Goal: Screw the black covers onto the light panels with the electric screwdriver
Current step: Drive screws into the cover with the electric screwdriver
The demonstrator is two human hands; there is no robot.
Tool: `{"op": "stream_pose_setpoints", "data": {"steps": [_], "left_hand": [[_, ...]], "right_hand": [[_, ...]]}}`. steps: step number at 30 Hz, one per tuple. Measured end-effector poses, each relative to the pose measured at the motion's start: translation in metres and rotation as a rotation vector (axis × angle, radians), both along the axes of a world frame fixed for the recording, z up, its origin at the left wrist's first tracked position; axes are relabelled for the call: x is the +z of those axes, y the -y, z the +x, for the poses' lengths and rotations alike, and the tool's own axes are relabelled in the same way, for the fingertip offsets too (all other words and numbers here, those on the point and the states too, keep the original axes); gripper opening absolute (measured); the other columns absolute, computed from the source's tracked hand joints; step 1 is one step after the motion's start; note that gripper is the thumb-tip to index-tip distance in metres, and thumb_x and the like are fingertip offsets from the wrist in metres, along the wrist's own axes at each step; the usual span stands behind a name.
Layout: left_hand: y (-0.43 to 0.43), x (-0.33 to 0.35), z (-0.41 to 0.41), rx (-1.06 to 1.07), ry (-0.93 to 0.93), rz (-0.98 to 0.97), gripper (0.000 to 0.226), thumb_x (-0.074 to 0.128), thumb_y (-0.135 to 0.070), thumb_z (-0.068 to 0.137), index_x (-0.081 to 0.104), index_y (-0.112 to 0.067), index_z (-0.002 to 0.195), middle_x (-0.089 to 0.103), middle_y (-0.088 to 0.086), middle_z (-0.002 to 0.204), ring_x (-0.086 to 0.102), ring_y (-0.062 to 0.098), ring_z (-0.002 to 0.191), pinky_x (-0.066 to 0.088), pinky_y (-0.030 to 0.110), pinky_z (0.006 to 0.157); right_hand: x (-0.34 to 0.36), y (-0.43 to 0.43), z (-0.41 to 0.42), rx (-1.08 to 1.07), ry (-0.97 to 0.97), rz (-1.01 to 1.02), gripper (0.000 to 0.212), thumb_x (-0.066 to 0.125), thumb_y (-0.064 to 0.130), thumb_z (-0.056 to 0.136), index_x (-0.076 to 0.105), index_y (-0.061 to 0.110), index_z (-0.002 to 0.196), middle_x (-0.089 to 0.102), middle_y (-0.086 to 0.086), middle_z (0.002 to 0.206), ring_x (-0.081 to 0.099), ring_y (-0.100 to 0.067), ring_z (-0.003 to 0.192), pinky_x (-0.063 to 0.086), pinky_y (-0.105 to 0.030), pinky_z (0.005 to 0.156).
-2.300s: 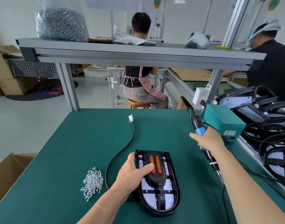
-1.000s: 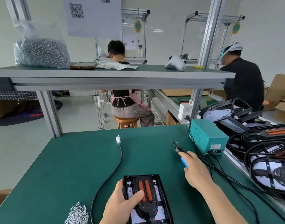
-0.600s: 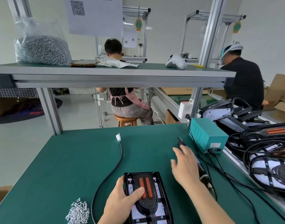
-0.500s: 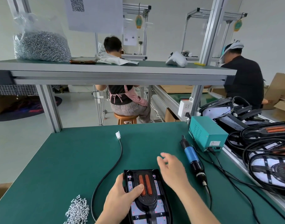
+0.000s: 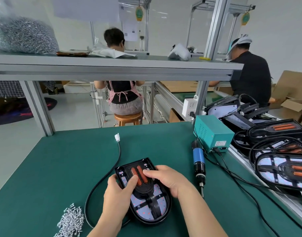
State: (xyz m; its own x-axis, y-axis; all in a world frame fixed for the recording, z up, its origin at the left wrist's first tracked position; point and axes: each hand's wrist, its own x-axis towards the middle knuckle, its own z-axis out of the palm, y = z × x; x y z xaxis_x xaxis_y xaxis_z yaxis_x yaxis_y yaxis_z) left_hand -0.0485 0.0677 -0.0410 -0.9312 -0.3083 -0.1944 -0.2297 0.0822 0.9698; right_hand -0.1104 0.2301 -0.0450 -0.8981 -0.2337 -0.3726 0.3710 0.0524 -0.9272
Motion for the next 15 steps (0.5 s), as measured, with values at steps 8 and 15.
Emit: {"op": "stream_pose_setpoints", "data": {"steps": [8, 15], "left_hand": [[0.043, 0.01, -0.043, 0.027, -0.052, -0.964, 0.027, 0.056, -0.023, 0.097, 0.063, -0.012, 0.12, 0.054, 0.012, 0.118, 0.048, 0.036, 0.116, 0.041, 0.043, 0.094], [0.047, 0.003, -0.061, -0.21, 0.154, -1.091, 0.024, 0.049, -0.009, 0.091, 0.055, -0.013, 0.113, 0.057, 0.007, 0.114, 0.055, 0.027, 0.106, 0.045, 0.032, 0.085]], "right_hand": [[-0.016, -0.004, -0.004, -0.194, -0.141, -0.16, 0.03, 0.075, 0.028, 0.093, 0.069, 0.01, 0.117, 0.078, -0.007, 0.108, 0.075, -0.025, 0.1, 0.059, -0.035, 0.084], [-0.013, -0.001, -0.005, -0.258, -0.123, -0.32, 0.036, 0.075, 0.019, 0.091, 0.064, 0.003, 0.121, 0.076, -0.016, 0.11, 0.074, -0.032, 0.1, 0.06, -0.04, 0.082]]}}
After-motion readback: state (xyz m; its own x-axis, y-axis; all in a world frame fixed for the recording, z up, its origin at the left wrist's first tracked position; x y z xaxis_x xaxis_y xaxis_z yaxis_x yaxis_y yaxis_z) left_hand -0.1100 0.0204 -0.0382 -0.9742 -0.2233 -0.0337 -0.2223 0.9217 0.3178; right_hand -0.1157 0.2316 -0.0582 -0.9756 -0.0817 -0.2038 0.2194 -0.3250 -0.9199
